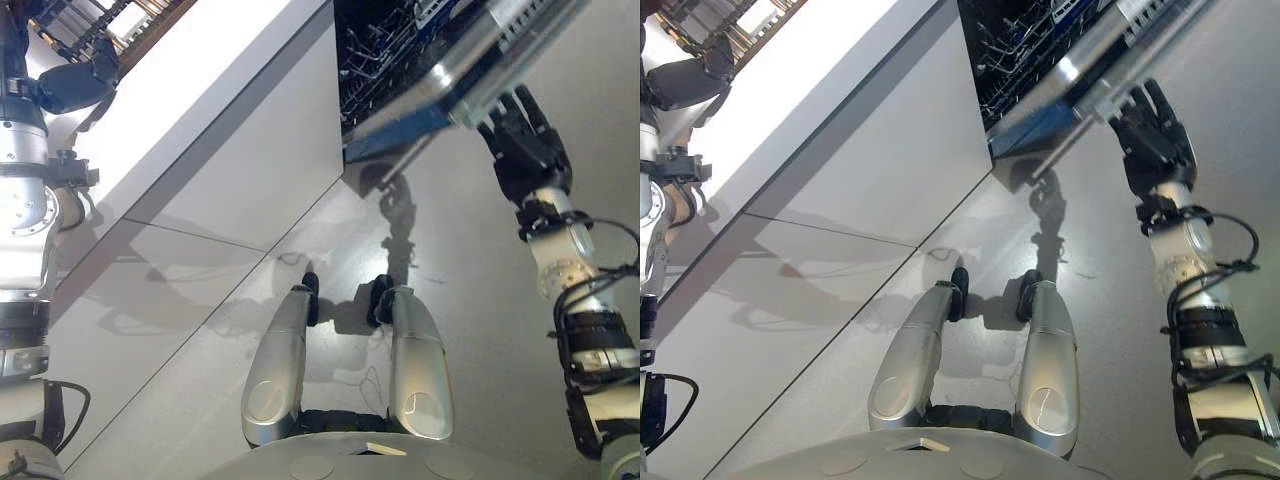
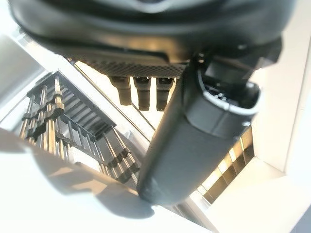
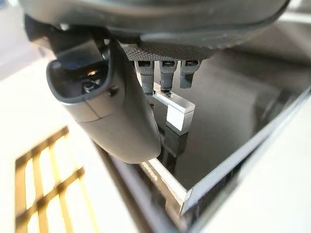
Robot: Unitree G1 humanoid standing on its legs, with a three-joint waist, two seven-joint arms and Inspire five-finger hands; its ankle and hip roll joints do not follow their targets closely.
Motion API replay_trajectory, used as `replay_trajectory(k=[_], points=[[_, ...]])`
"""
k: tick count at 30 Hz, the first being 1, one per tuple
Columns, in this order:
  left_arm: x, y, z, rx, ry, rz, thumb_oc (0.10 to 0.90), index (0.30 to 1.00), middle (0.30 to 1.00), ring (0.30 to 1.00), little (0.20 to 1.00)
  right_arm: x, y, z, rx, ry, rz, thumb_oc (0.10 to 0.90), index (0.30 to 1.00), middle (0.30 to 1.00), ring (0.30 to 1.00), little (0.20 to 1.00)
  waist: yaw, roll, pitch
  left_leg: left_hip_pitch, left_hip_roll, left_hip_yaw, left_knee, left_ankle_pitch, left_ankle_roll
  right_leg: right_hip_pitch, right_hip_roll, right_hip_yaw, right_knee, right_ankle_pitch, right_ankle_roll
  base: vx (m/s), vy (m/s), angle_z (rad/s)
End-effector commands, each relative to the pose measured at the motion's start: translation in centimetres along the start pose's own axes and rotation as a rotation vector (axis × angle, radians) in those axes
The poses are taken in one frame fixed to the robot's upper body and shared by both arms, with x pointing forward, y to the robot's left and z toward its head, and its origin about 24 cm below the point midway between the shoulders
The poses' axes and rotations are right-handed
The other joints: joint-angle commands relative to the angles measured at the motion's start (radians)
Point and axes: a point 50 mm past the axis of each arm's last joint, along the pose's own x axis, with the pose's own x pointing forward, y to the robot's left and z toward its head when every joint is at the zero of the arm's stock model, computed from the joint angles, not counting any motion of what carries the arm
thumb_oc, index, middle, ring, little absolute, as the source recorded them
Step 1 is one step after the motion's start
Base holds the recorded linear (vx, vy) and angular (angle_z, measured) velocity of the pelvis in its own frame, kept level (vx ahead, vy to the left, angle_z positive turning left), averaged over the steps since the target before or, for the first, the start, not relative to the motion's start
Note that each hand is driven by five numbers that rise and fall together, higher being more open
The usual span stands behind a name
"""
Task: Pick up plates and place into dishwasher.
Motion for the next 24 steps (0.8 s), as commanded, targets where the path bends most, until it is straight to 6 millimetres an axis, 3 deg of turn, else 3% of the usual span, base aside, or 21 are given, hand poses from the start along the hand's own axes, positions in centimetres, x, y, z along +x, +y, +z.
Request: replay_trajectory(k=[1,14,20,24], points=[[-3.6,-3.3,-2.8,0.046,0.116,-0.173,0.800,0.900,0.900,0.900,0.900,2.7,13.8,4.7,-0.001,-0.203,0.643,0.800,0.900,0.900,0.900,0.900,0.094,-0.060,-0.013,0.049,-0.069,0.116,-0.049,-0.014,0.128,0.005,0.011,0.157,-0.066,0.206,0.039,0.08,0.032,0.42],[-2.8,-1.6,-2.1,0.123,0.081,-0.184,0.800,0.900,0.900,0.900,0.900,2.8,13.7,4.0,0.032,-0.194,0.601,0.800,0.900,0.900,0.900,0.900,0.109,-0.058,-0.026,0.170,-0.070,0.105,-0.162,0.003,0.129,0.120,-0.013,0.149,-0.192,0.251,0.076,0.08,0.008,0.27],[-2.1,-0.8,-1.3,0.141,0.053,-0.187,0.800,0.900,0.900,0.900,0.900,3.0,12.5,3.8,0.003,-0.210,0.500,0.800,0.900,0.900,0.900,0.900,0.107,-0.059,-0.033,0.206,-0.074,0.107,-0.193,0.002,0.127,0.160,-0.024,0.143,-0.248,0.271,0.089,0.03,-0.008,0.05],[-2.1,-0.6,-1.1,0.144,0.039,-0.189,0.800,0.900,0.900,0.900,0.900,2.6,10.4,3.9,-0.031,-0.275,0.339,0.800,0.900,0.900,0.900,0.900,0.097,-0.062,-0.049,0.244,-0.068,0.112,-0.235,0.007,0.125,0.193,-0.024,0.141,-0.284,0.274,0.095,0.00,0.000,0.00]])
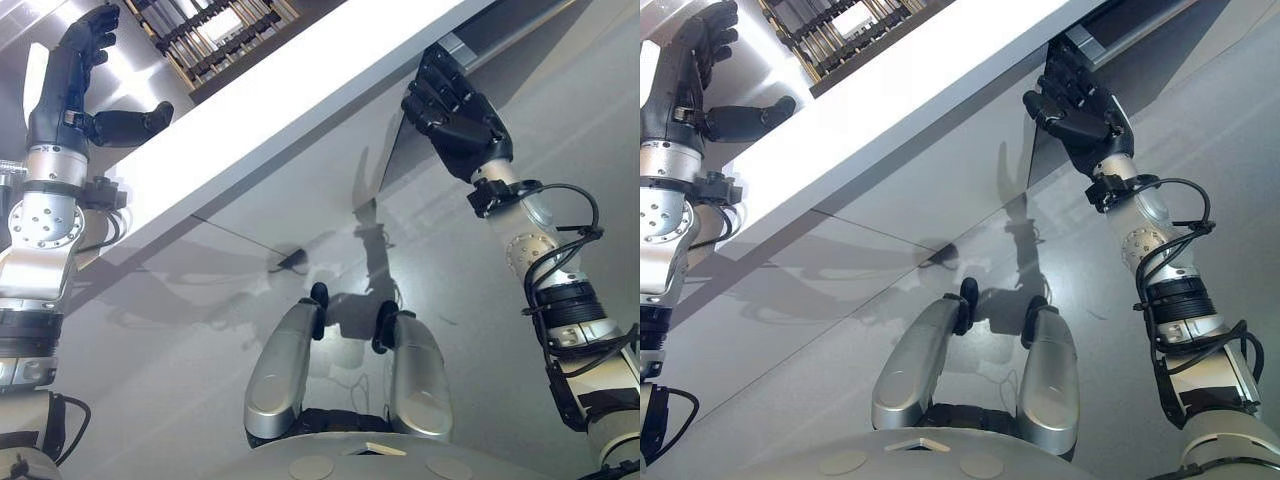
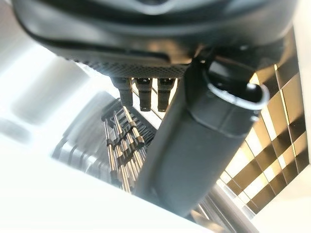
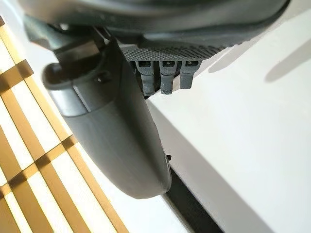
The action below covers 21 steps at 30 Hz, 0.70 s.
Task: Pick up plates and place into dishwasher.
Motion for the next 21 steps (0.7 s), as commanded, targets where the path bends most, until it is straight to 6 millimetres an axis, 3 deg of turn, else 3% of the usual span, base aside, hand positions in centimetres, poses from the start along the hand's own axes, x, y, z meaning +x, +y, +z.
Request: replay_trajectory(k=[1,5,9,14,21], points=[[-0.9,0.9,0.6,0.122,-0.045,-0.025,0.800,0.900,0.900,0.900,0.900,1.7,4.9,6.6,0.028,-0.386,0.150,0.800,0.900,0.900,0.900,0.900,0.057,-0.063,-0.060,0.100,-0.046,0.065,-0.092,-0.040,0.083,0.000,-0.015,0.121,-0.166,0.231,0.113,0.01,-0.015,0.04],[-1.7,0.6,0.5,0.125,-0.043,-0.014,0.800,0.900,0.900,0.900,0.900,-0.5,2.8,3.7,0.035,-0.337,0.025,0.800,0.900,0.900,0.900,0.900,0.033,-0.075,-0.096,0.156,-0.040,0.062,-0.165,-0.026,0.077,0.032,-0.007,0.123,-0.207,0.241,0.124,0.01,-0.025,0.08],[-3.8,-0.1,-0.1,0.134,-0.038,0.011,0.800,0.900,0.900,0.900,0.900,-5.9,-0.4,-2.0,0.047,-0.216,-0.099,0.800,0.900,0.900,0.900,0.900,-0.004,-0.089,-0.167,0.240,-0.043,0.058,-0.287,0.005,0.066,0.087,0.008,0.119,-0.297,0.245,0.129,0.00,-0.036,0.15],[-5.5,-0.3,-0.7,0.143,-0.020,0.039,0.800,0.900,0.900,0.900,0.900,-10.9,-2.6,-7.7,0.010,0.000,-0.217,0.800,0.900,0.900,0.900,0.900,-0.049,-0.098,-0.258,0.326,-0.039,0.073,-0.398,0.028,0.050,0.184,0.034,0.108,-0.411,0.231,0.122,-0.01,-0.024,-0.09],[-6.3,-0.7,-1.1,0.123,-0.001,0.068,0.800,0.900,0.900,0.900,0.900,-16.5,-5.1,-13.5,-0.083,0.283,-0.382,0.800,0.900,0.900,0.900,0.900,-0.087,-0.108,-0.324,0.395,-0.027,0.088,-0.477,0.042,0.031,0.284,0.072,0.106,-0.509,0.227,0.102,-0.06,-0.034,-0.10]])
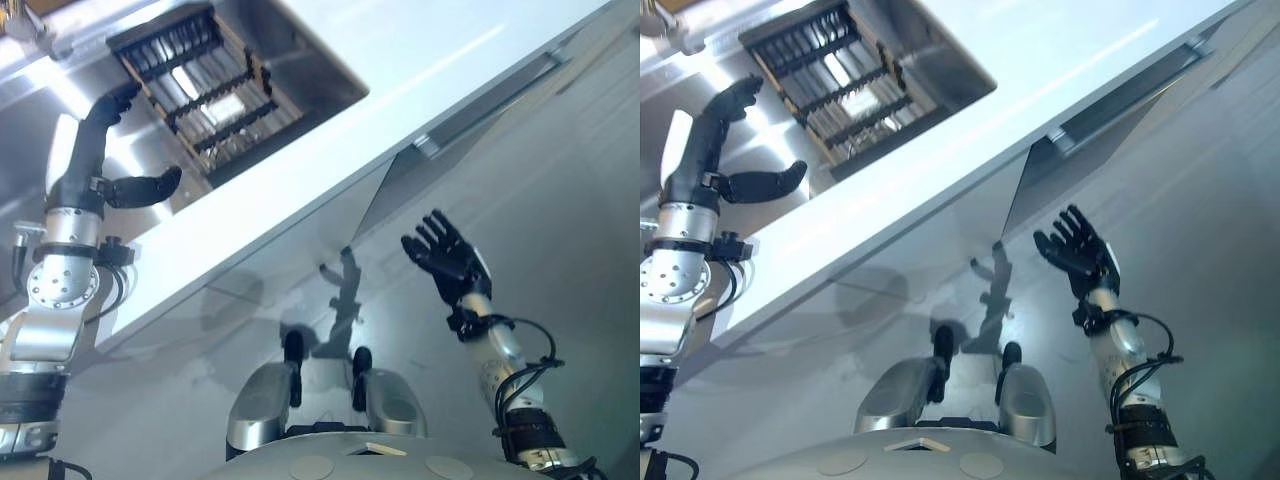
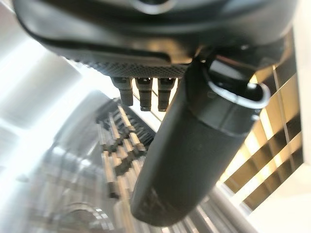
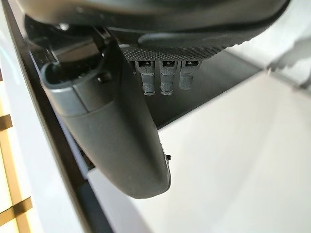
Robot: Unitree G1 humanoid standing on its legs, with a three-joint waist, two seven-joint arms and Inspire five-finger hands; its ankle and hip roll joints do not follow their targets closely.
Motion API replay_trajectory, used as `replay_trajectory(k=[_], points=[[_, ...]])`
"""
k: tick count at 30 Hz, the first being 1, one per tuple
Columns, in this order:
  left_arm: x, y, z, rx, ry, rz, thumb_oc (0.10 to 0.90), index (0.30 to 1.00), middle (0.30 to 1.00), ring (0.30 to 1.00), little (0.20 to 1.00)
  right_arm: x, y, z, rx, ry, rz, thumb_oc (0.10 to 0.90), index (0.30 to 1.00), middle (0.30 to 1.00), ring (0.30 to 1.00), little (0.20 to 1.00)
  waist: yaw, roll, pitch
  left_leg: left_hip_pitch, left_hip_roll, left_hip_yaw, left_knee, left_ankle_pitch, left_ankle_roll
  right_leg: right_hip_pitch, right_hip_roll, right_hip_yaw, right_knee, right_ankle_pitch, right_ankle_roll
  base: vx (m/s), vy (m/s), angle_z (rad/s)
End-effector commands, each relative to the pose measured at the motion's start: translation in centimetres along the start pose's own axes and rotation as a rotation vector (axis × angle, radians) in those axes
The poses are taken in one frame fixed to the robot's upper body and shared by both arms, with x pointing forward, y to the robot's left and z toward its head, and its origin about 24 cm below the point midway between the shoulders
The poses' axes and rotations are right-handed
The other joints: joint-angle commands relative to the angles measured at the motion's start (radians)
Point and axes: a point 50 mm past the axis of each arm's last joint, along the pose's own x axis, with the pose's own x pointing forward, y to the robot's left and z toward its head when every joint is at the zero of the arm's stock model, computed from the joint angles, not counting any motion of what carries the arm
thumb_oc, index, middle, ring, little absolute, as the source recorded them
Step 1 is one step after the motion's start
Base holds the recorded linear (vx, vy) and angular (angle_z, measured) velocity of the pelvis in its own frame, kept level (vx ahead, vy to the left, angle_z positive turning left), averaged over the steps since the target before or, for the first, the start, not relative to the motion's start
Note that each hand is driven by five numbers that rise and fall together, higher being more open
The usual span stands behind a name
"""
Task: Pick up plates and place into dishwasher.
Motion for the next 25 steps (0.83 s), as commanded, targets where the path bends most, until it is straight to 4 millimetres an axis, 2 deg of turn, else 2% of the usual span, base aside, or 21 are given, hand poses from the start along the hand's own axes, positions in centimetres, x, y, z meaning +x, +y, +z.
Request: replay_trajectory(k=[1,3,8,12,15,18,21,25], points=[[0.1,1.0,1.5,-0.023,-0.102,0.127,0.800,0.900,0.900,0.900,0.900,-0.5,-1.0,1.0,-0.102,-0.080,-0.006,0.800,0.900,0.900,0.900,0.900,-0.030,0.049,-0.145,0.040,-0.012,0.025,-0.045,-0.062,-0.016,-0.056,0.038,0.006,-0.054,0.109,0.025,-0.07,-0.041,-0.08],[0.6,0.6,1.7,-0.029,-0.105,0.128,0.800,0.900,0.900,0.900,0.900,-1.0,-1.9,-1.2,-0.093,0.003,-0.085,0.800,0.900,0.900,0.900,0.900,-0.034,0.050,-0.165,0.054,-0.009,0.024,-0.073,-0.052,-0.022,-0.037,0.047,0.007,-0.073,0.107,0.021,-0.06,-0.044,-0.06],[1.5,0.2,2.3,-0.039,-0.106,0.130,0.800,0.900,0.900,0.900,0.900,-2.5,-3.4,-5.0,-0.131,0.190,-0.162,0.800,0.900,0.900,0.900,0.900,-0.040,0.056,-0.196,0.069,-0.003,0.027,-0.109,-0.040,-0.031,-0.013,0.061,0.003,-0.094,0.101,0.014,-0.04,-0.019,-0.05],[2.4,-0.3,2.8,-0.069,-0.105,0.116,0.800,0.900,0.900,0.900,0.900,-4.7,-5.2,-9.0,-0.278,0.442,-0.206,0.800,0.900,0.900,0.900,0.900,-0.040,0.063,-0.219,0.078,0.001,0.028,-0.118,-0.039,-0.035,0.003,0.070,0.005,-0.102,0.092,0.008,0.00,0.000,0.00],[2.7,-0.8,2.7,-0.085,-0.084,0.104,0.800,0.900,0.900,0.900,0.900,-6.4,-6.4,-11.0,-0.385,0.610,-0.223,0.800,0.900,0.900,0.900,0.900,-0.036,0.065,-0.229,0.081,0.003,0.029,-0.113,-0.043,-0.034,0.010,0.074,0.005,-0.102,0.085,0.004,0.00,0.000,0.00],[2.9,-1.0,2.4,-0.105,-0.057,0.100,0.800,0.900,0.900,0.900,0.900,-8.2,-7.3,-12.6,-0.481,0.755,-0.198,0.800,0.900,0.900,0.900,0.900,-0.030,0.067,-0.238,0.085,0.003,0.027,-0.117,-0.044,-0.034,0.018,0.078,0.005,-0.109,0.083,0.001,0.00,0.000,0.00],[2.8,-1.1,1.6,-0.121,-0.017,0.110,0.800,0.900,0.900,0.900,0.900,-9.6,-8.1,-13.3,-0.488,0.834,-0.222,0.800,0.900,0.900,0.900,0.900,-0.026,0.065,-0.243,0.089,0.004,0.023,-0.123,-0.042,-0.035,0.023,0.082,0.002,-0.114,0.083,0.000,-0.01,0.010,-0.05],[2.3,-1.2,0.7,-0.133,0.018,0.126,0.800,0.900,0.900,0.900,0.900,-10.2,-8.5,-13.5,-0.479,0.852,-0.236,0.800,0.900,0.900,0.900,0.900,-0.026,0.062,-0.243,0.088,0.005,0.025,-0.119,-0.044,-0.035,0.023,0.082,0.002,-0.114,0.082,-0.001,-0.01,0.008,-0.01]])
